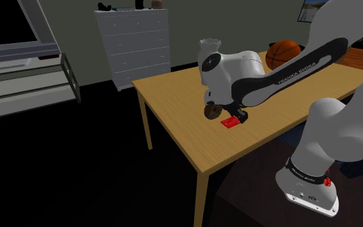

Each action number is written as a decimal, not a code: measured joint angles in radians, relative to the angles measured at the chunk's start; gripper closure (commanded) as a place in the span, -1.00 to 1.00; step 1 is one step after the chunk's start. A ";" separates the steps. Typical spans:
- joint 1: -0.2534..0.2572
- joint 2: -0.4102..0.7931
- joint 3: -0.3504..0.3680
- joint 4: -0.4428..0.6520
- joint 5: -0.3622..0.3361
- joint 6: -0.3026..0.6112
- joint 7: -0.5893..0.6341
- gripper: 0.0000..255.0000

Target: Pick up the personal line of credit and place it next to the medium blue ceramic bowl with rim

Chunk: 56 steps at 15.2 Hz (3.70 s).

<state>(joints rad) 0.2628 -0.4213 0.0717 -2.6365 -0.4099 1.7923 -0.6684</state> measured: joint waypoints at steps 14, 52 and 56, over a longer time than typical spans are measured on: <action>0.009 -0.087 0.009 0.124 0.025 -0.197 -0.076 1.00; -0.242 0.461 -0.369 0.777 -0.170 -0.011 -0.619 1.00; -0.276 0.558 -0.395 0.875 -0.146 0.020 -0.677 1.00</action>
<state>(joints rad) -0.0136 0.1366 -0.3234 -1.7619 -0.5560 1.8123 -1.3451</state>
